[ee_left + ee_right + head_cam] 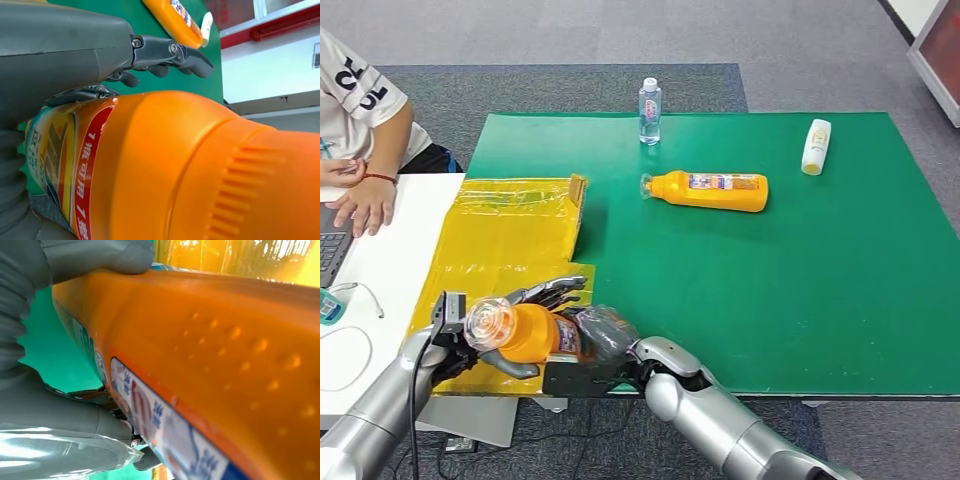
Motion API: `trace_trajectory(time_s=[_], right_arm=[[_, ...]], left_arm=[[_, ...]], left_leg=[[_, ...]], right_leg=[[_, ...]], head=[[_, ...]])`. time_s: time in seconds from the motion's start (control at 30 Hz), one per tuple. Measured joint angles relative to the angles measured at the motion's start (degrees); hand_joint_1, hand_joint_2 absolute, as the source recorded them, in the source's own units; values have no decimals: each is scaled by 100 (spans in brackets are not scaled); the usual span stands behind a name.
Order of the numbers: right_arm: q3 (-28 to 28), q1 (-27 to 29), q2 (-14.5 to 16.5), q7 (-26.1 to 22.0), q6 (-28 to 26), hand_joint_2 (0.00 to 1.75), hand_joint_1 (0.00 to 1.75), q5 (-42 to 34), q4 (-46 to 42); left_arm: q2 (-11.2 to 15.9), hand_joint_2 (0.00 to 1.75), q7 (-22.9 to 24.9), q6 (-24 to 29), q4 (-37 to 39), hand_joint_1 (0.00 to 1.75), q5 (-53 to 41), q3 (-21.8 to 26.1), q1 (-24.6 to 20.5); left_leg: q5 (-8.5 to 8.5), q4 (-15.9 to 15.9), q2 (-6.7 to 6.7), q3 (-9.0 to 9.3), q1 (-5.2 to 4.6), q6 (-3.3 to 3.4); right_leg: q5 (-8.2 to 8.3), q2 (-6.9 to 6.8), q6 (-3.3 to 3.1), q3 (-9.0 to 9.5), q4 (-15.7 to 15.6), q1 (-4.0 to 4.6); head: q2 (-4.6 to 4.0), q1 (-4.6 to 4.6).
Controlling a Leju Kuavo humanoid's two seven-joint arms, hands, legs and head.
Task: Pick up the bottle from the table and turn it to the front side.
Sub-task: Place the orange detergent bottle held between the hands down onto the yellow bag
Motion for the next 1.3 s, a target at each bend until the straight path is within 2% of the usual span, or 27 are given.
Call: trace_trajectory(time_s=[0.1,0.13,0.17,0.23,0.27,0.3,0.97,1.0,1.03,1.13,1.17,1.3], right_arm=[[45,-56,34,38,-11,175,175,16,105],[58,-68,43,55,-11,175,175,20,138],[69,-79,51,72,-11,175,175,22,173],[78,-94,64,110,-16,175,175,21,238],[79,-103,68,125,-24,175,175,17,269],[79,-116,69,137,-33,175,175,13,298],[81,-174,158,188,-211,175,175,-7,674],[81,-174,160,190,-217,175,169,-9,683],[81,-175,162,191,-220,175,133,-15,691],[79,-175,164,166,-222,175,7,-132,717],[72,-172,164,134,-212,175,0,-222,728],[-102,-118,157,-172,18,175,0,-860,808]], left_arm=[[-4,175,0,48,42,0,1,-12,-17],[-7,175,0,62,50,15,1,-16,-20],[-11,175,0,72,60,47,1,-24,-24],[-27,175,0,86,79,134,2,-42,-28],[-39,175,0,106,88,163,2,-50,-29],[-50,175,0,133,94,175,2,-55,-28],[-192,175,4,409,132,175,-67,-61,5],[-194,175,4,412,132,175,-68,-61,6],[-196,175,4,416,132,175,-68,-61,6],[-205,175,10,441,132,175,-75,-61,6],[-210,175,14,450,132,175,-80,-61,5],[-238,175,32,463,131,175,-102,-61,4]], left_leg=[[2,0,1,0,0,-2],[2,0,1,-1,0,-2],[2,0,1,-1,0,-2],[2,0,1,-2,0,-2],[2,0,1,-3,0,-2],[3,0,1,-4,0,-2],[10,0,4,-15,0,-4],[10,0,4,-15,0,-5],[10,0,4,-15,0,-5],[11,0,4,-15,0,-4],[12,0,4,-15,0,-4],[16,0,4,-16,0,-2]], right_leg=[[2,1,-2,-2,0,0],[2,1,-2,-2,0,0],[2,1,-2,-2,0,0],[2,1,-1,-3,0,0],[3,1,-1,-4,0,0],[4,1,-1,-5,0,0],[12,4,-1,-18,0,0],[12,4,-1,-18,0,0],[12,4,-1,-18,0,0],[13,5,-1,-18,0,0],[14,5,-2,-19,-1,0],[17,5,-3,-21,-1,0]], head=[[0,-1],[0,-1],[0,-1],[0,-1],[0,-1],[0,0],[0,-1],[0,-1],[0,-1],[0,0],[0,-1],[0,0]])
